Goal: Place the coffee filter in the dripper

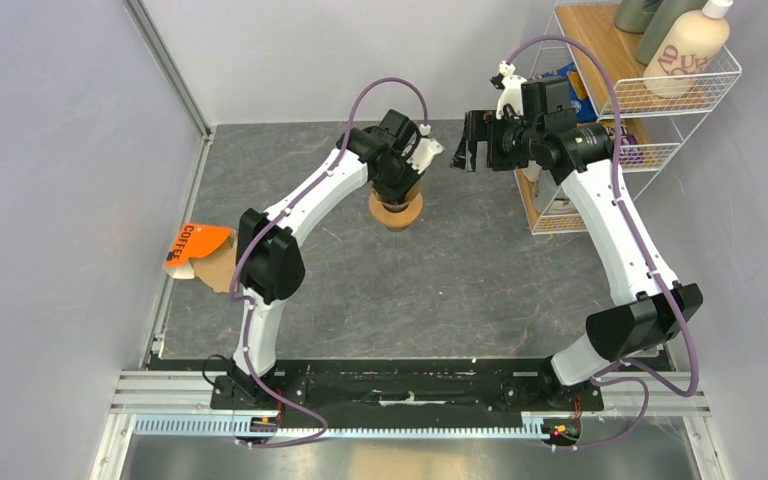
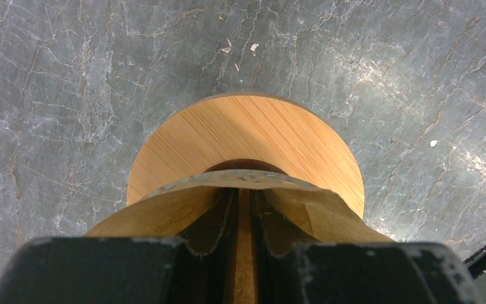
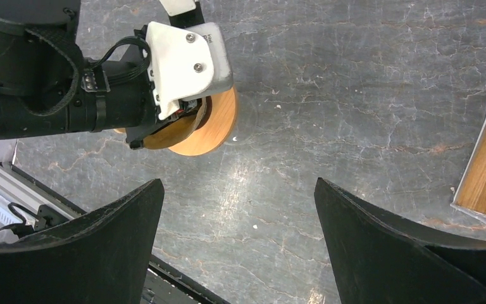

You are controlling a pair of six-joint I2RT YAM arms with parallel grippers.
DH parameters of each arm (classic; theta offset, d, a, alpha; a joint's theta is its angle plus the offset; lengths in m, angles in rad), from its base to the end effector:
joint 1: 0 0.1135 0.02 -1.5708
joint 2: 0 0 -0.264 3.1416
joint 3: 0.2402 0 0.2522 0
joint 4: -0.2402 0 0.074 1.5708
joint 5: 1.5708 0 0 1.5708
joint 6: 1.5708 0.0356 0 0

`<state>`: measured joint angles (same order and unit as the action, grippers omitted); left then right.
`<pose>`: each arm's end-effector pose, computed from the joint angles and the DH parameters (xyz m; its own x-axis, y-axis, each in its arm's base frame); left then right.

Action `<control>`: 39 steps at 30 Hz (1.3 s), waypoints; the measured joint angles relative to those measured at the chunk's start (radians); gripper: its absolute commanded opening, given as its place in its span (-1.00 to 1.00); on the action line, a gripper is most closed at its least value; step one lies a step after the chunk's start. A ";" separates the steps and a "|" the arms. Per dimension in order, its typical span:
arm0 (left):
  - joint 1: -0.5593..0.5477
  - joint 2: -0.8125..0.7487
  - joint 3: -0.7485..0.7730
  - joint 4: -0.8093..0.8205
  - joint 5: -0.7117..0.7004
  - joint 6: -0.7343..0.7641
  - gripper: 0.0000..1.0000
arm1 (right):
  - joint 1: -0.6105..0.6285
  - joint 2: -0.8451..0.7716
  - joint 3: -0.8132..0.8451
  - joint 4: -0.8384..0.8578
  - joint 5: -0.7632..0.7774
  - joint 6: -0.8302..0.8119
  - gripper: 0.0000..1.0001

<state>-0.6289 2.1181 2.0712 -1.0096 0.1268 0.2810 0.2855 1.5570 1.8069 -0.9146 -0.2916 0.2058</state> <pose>0.3683 -0.2735 0.2922 -0.5007 0.7044 -0.5032 0.8042 0.5935 0.0306 0.3080 0.1011 0.4295 -0.6789 0.0047 -0.7343 -0.3556 0.8727 0.3344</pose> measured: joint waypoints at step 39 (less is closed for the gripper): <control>-0.002 -0.067 0.212 -0.121 -0.016 0.006 -0.52 | -0.002 0.064 0.002 0.000 -0.099 0.037 0.94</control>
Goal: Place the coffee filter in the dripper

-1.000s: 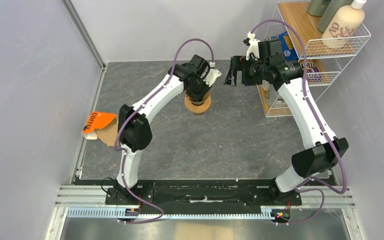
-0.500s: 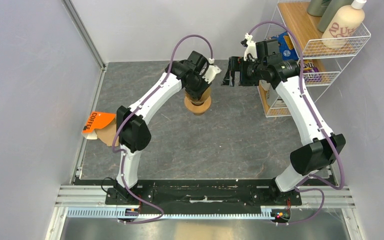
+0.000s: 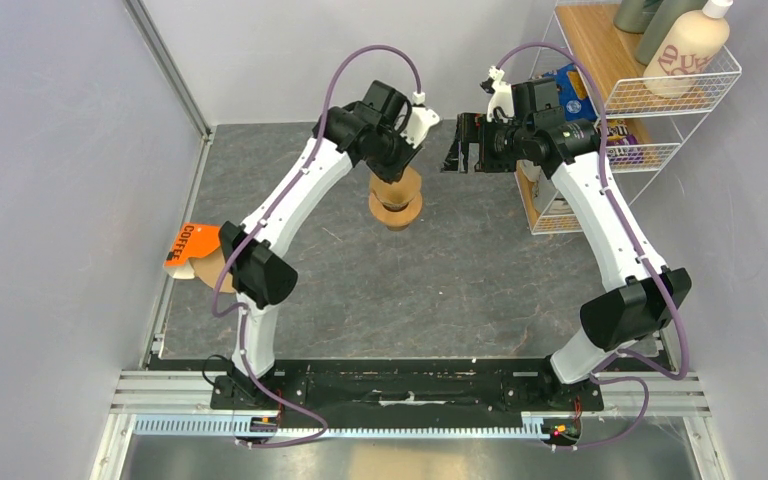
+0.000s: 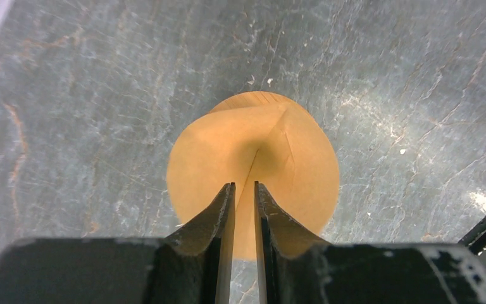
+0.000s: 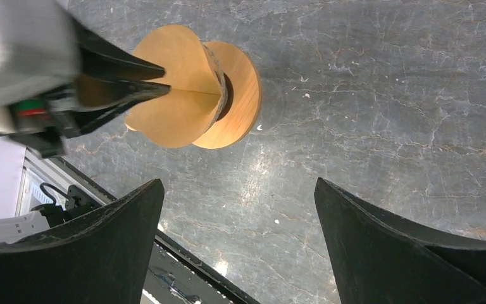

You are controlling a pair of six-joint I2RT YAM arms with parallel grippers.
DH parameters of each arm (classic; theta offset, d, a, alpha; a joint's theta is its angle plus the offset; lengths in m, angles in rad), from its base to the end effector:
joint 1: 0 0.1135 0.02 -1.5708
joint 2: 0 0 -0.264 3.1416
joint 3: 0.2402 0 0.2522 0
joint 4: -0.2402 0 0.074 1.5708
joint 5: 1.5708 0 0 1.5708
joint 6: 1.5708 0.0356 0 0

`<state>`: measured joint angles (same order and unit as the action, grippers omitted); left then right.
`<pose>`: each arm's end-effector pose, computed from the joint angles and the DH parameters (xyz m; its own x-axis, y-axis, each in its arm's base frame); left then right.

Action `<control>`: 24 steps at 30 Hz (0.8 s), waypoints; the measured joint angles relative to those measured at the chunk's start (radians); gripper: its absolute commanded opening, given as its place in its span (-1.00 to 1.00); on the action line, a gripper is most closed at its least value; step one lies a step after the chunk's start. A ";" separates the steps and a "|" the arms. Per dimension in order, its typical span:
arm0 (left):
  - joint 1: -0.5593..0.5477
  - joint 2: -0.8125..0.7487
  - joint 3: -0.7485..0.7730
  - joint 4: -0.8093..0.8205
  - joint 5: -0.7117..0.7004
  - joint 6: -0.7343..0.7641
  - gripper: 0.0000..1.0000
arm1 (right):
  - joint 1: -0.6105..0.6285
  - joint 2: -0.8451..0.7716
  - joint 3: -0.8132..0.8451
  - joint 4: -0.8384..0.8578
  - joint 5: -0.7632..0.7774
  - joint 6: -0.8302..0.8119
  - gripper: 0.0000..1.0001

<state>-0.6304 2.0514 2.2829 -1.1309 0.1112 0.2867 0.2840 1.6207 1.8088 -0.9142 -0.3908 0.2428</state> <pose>0.3489 -0.2595 0.3766 -0.4252 0.6582 -0.6213 0.7943 0.6005 0.0926 0.3250 0.1090 0.4109 -0.7467 0.0136 -0.6650 -0.3636 0.8288 0.4253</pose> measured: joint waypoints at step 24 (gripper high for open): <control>0.500 -0.657 -0.467 0.098 0.265 -0.169 -0.09 | 0.000 -0.289 -0.295 0.241 -0.013 -0.061 0.94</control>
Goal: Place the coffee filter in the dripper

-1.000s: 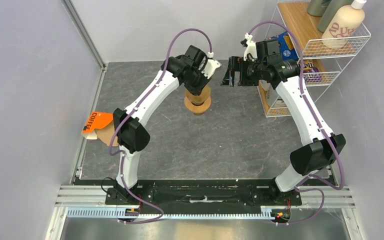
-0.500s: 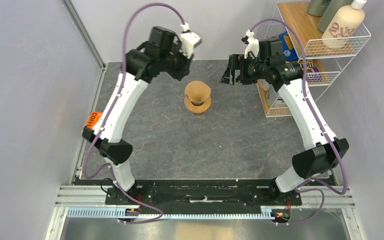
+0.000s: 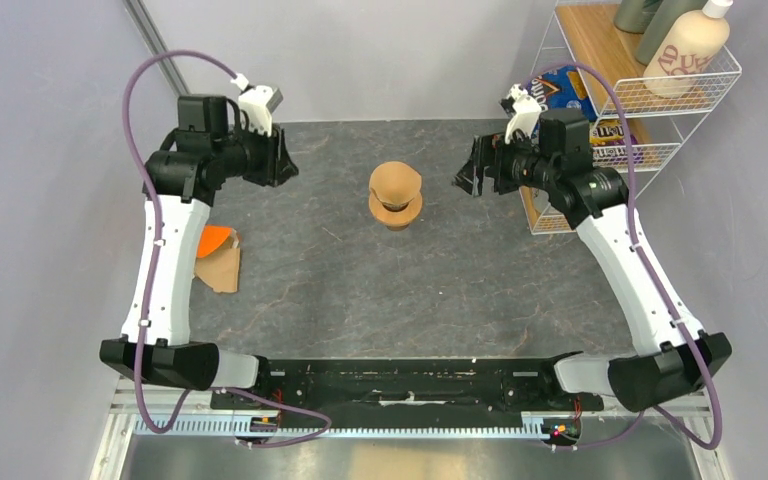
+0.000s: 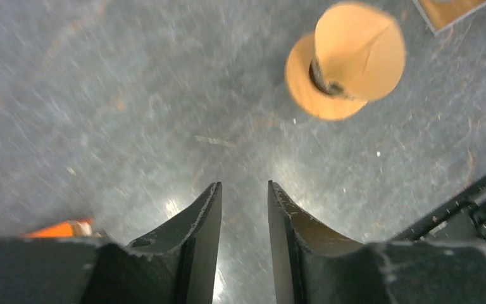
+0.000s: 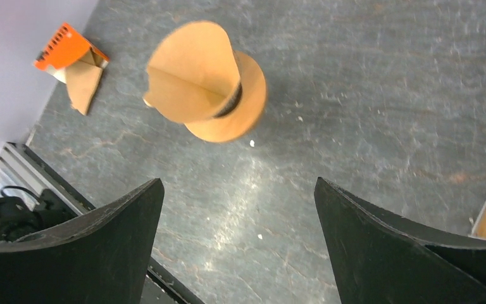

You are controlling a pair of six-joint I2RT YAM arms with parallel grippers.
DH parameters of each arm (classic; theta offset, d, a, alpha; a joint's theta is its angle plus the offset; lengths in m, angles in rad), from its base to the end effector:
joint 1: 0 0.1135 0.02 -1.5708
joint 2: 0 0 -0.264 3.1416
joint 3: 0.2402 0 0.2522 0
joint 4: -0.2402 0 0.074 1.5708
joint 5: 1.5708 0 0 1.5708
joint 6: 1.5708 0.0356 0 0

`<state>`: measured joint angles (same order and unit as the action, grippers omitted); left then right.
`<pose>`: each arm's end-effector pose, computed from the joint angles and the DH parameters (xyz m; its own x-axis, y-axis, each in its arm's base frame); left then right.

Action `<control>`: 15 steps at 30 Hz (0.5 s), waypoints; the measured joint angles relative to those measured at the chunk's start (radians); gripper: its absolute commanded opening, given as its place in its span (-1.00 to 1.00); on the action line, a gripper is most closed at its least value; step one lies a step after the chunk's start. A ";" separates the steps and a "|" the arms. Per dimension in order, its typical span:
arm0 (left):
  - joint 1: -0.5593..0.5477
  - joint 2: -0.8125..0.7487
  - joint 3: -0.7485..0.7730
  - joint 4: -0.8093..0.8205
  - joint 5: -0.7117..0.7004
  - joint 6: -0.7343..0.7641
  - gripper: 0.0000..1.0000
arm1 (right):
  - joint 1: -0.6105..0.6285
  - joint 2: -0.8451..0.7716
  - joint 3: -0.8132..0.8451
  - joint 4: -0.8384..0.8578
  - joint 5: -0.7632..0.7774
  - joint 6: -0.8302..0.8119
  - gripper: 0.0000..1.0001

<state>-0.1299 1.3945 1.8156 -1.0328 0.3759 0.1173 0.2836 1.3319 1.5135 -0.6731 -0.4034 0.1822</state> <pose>0.2565 -0.0467 0.4668 -0.5165 0.1773 -0.8377 0.4823 0.8686 -0.1136 0.2666 0.0922 0.4229 -0.5524 0.0126 -0.8335 -0.4977 0.7971 0.3419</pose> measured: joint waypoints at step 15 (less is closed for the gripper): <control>0.042 -0.004 -0.410 0.084 -0.002 -0.023 0.83 | 0.000 -0.187 -0.404 0.090 0.141 -0.072 0.94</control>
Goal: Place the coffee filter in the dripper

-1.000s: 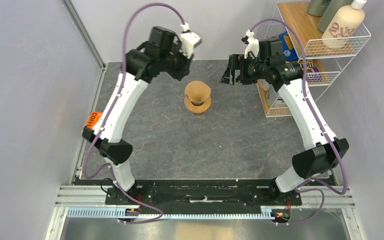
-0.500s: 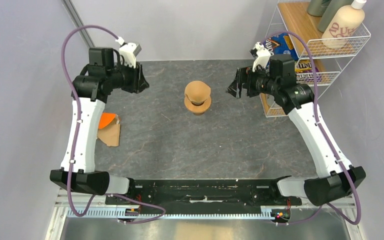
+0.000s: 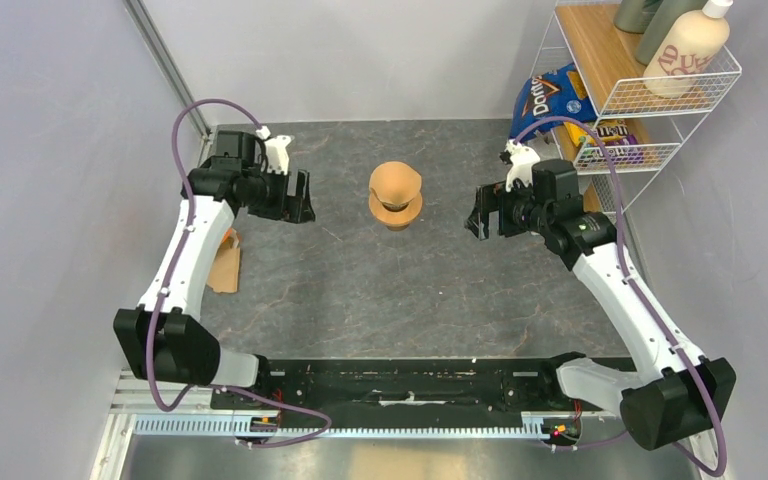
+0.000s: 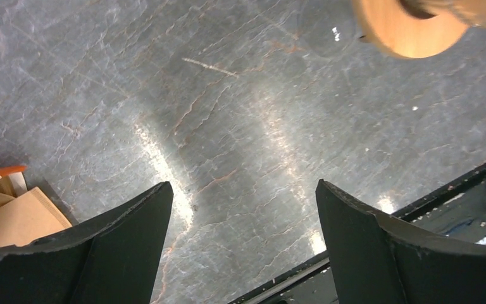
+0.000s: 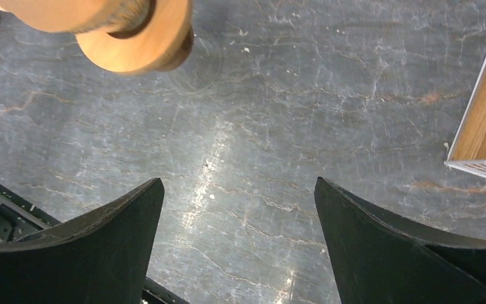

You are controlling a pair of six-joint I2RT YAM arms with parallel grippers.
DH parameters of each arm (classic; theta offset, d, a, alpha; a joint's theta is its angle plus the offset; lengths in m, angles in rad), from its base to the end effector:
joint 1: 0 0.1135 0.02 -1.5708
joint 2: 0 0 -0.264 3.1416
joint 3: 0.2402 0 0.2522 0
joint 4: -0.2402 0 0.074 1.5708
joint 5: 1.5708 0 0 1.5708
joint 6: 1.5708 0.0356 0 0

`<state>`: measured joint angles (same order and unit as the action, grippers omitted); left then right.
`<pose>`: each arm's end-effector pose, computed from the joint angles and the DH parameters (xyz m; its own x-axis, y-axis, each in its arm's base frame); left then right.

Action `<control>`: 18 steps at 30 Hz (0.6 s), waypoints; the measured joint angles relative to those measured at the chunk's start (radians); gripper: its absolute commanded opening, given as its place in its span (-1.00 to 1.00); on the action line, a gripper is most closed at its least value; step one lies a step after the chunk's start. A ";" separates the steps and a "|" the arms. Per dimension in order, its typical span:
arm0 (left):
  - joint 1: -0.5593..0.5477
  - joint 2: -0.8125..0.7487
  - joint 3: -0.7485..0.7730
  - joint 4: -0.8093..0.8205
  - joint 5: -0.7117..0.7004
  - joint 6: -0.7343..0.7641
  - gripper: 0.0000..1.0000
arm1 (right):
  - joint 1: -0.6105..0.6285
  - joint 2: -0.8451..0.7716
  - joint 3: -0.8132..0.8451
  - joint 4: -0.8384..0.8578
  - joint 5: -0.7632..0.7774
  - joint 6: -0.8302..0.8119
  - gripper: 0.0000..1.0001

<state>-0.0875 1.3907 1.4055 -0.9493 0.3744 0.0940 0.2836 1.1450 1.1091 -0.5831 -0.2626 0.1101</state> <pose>0.2782 -0.0375 0.3507 -0.7697 0.1552 -0.6192 0.3717 0.8976 -0.2371 0.2338 0.0778 0.3422 -0.6057 -0.0660 -0.7930 -0.4091 0.8806 0.2392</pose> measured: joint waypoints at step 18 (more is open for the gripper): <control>-0.142 -0.073 -0.182 0.241 -0.433 -0.032 0.88 | 0.000 -0.033 -0.127 0.133 0.086 -0.003 0.94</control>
<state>-0.2298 1.3174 1.2232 -0.7086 -0.0589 0.0624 0.2836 1.1122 0.9817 -0.4500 -0.1764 0.1070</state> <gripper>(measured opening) 0.935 0.968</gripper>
